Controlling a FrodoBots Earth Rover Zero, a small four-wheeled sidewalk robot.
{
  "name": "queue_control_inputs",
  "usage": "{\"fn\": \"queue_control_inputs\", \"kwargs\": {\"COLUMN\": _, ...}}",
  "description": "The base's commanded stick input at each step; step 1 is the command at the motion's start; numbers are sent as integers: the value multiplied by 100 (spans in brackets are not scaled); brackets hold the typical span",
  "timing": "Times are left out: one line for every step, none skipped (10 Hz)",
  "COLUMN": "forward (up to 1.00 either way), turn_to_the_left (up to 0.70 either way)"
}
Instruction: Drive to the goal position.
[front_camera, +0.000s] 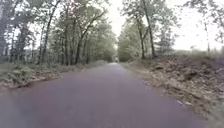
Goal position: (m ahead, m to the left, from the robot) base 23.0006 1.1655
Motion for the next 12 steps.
{"fn": "queue_control_inputs", "kwargs": {"forward": 70, "turn_to_the_left": 0}}
{"fn": "queue_control_inputs", "kwargs": {"forward": 70, "turn_to_the_left": 0}}
{"fn": "queue_control_inputs", "kwargs": {"forward": 70, "turn_to_the_left": 0}}
{"fn": "queue_control_inputs", "kwargs": {"forward": 70, "turn_to_the_left": 0}}
{"fn": "queue_control_inputs", "kwargs": {"forward": 70, "turn_to_the_left": -14}}
{"fn": "queue_control_inputs", "kwargs": {"forward": 70, "turn_to_the_left": -14}}
{"fn": "queue_control_inputs", "kwargs": {"forward": 70, "turn_to_the_left": -11}}
{"fn": "queue_control_inputs", "kwargs": {"forward": 70, "turn_to_the_left": 0}}
{"fn": "queue_control_inputs", "kwargs": {"forward": 70, "turn_to_the_left": 0}}
{"fn": "queue_control_inputs", "kwargs": {"forward": 70, "turn_to_the_left": 0}}
{"fn": "queue_control_inputs", "kwargs": {"forward": 70, "turn_to_the_left": 0}}
{"fn": "queue_control_inputs", "kwargs": {"forward": 70, "turn_to_the_left": -11}}
